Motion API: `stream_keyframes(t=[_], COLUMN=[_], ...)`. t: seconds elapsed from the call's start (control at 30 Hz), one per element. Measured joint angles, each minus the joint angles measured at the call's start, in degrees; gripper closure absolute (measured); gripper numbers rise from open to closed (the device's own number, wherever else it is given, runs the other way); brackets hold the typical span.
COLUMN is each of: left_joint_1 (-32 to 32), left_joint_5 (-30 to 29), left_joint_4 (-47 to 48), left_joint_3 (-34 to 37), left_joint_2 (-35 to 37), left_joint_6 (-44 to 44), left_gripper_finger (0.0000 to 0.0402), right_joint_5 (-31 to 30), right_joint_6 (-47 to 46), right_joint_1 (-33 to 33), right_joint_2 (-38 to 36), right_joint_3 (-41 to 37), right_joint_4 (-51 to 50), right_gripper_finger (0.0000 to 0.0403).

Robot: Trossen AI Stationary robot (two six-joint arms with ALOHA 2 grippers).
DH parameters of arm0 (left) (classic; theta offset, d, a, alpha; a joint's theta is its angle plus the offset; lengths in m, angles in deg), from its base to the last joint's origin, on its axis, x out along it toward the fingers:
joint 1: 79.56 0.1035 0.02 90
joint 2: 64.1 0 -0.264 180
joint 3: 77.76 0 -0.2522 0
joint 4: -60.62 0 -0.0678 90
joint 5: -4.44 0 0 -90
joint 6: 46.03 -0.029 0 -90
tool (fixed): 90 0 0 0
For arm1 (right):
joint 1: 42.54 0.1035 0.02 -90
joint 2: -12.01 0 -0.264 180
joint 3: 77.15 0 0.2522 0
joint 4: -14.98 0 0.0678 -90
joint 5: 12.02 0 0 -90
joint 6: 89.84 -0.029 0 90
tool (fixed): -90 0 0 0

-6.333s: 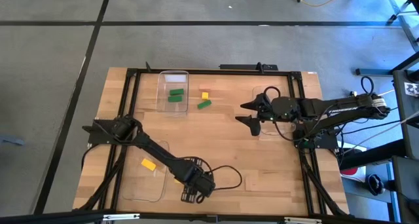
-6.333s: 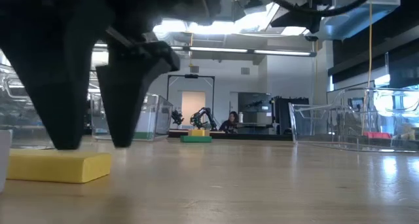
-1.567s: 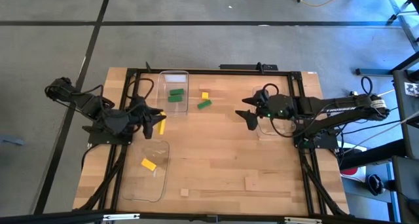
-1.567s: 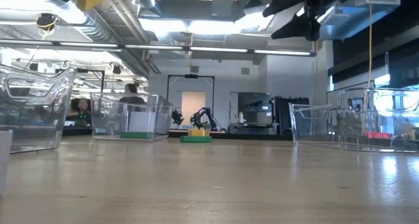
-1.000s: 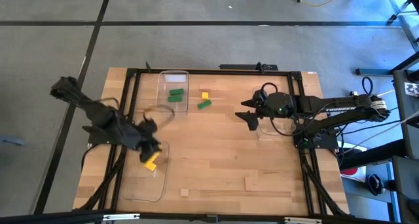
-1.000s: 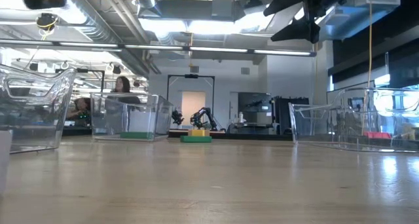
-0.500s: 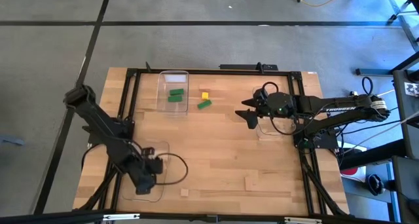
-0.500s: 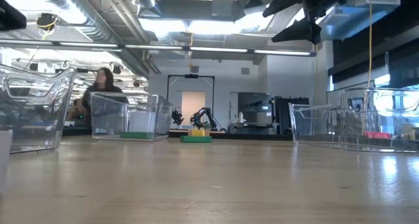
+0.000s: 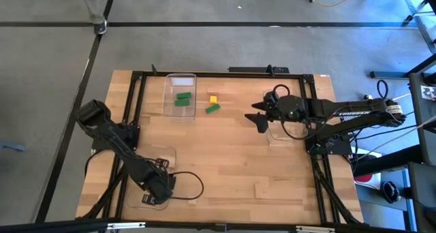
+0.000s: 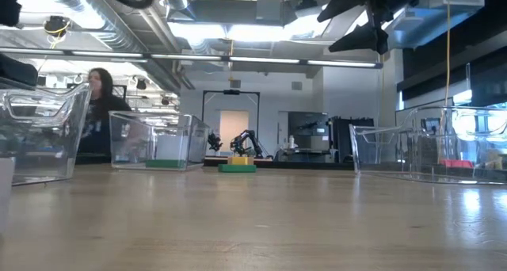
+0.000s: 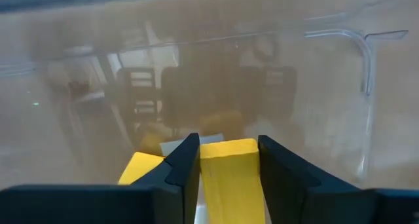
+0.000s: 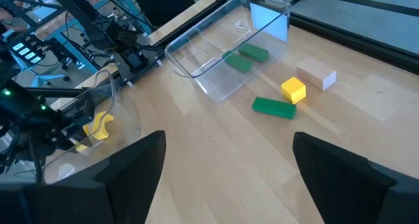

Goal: Sort & place blocks by color
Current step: Put the bottom yellow block into the bottom left transparent bin, then put the yellow block into the bottom left transparent bin

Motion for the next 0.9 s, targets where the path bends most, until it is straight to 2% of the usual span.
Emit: stream_keyframes(t=[0.3,0.47,0.7,0.9], left_joint_1=[0.2,1.4,4.1,7.4], left_joint_5=[-0.3,0.5,4.9,12.3], left_joint_4=[-0.4,-0.4,-0.4,-0.1], left_joint_3=[0.0,0.0,0.0,0.0], left_joint_2=[-0.4,-0.4,0.3,5.6], left_joint_6=[0.2,0.4,1.5,1.5], left_gripper_finger=[0.0274,0.025,0.0208,0.0191], right_joint_5=[-0.1,-0.1,0.0,0.1], right_joint_6=[0.4,0.4,1.5,1.8], right_joint_1=[-0.1,-0.1,-0.1,-0.1], right_joint_2=[0.0,0.0,0.0,0.0], right_joint_3=[0.0,0.0,0.0,0.0], right_joint_4=[-0.4,-0.5,-0.5,-0.5], right_gripper_finger=[0.0067,0.0067,0.0067,0.0067])
